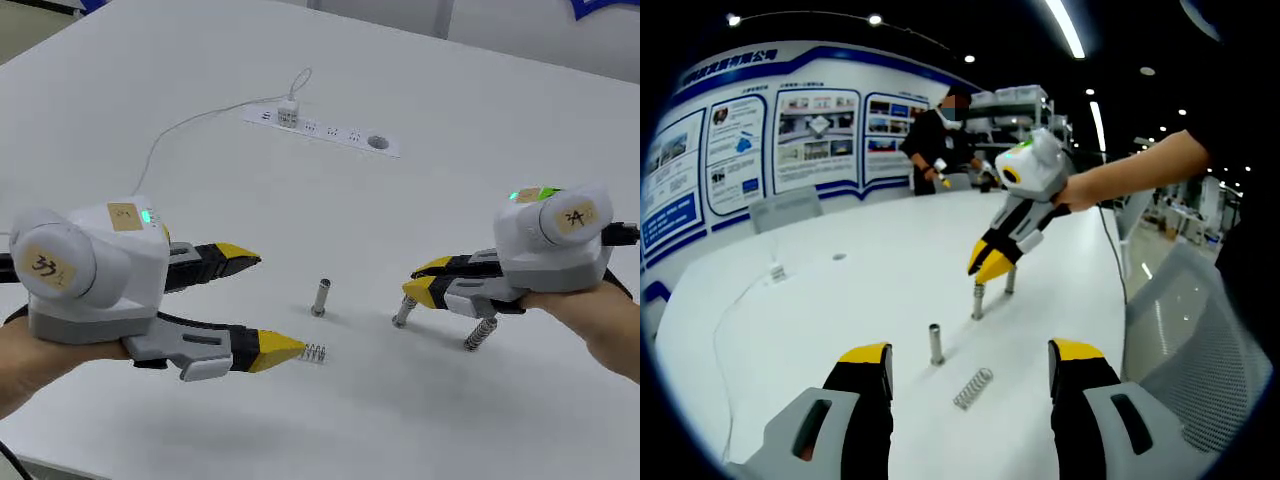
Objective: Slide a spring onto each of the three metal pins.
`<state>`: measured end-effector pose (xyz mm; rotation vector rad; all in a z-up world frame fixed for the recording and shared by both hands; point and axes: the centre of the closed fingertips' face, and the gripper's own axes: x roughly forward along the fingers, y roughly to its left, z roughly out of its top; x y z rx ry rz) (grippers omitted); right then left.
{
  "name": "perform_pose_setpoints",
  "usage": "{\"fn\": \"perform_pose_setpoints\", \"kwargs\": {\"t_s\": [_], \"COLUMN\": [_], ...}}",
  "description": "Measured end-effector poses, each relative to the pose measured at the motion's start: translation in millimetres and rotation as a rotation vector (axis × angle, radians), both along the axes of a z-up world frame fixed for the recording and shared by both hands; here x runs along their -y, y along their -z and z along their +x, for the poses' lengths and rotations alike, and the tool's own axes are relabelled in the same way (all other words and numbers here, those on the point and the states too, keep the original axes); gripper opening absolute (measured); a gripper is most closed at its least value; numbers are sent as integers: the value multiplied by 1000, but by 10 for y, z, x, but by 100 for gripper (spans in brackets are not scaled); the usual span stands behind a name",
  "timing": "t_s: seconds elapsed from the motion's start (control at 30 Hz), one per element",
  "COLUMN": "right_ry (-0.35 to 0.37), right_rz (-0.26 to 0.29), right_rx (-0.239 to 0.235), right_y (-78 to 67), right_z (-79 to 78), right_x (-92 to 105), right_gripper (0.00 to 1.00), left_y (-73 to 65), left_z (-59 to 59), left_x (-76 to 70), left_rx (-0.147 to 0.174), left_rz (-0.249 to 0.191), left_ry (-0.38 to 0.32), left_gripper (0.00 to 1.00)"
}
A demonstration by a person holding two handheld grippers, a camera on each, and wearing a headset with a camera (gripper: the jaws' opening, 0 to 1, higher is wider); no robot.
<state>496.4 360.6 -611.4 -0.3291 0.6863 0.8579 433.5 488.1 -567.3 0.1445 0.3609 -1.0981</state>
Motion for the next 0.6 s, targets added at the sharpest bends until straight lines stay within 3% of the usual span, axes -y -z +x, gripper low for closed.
{"fn": "perform_pose_setpoints", "kwargs": {"t_s": [0.1, 0.2, 0.4, 0.6], "right_ry": [0, 4, 13, 11], "right_rz": [0, 1, 2, -5], "right_rx": [-6, -12, -23, -33], "right_y": [30, 48, 116, 176], "right_z": [15, 9, 9, -9], "right_x": [9, 16, 17, -7], "right_gripper": [11, 11, 11, 11], "left_y": [0, -31, 7, 25], "left_z": [3, 26, 0, -16], "left_x": [-4, -11, -6, 23], "left_rx": [-2, -10, -6, -11], "left_rz": [0, -28, -4, -6], "left_ry": [-2, -18, -3, 3], "left_gripper": [65, 65, 65, 65]}}
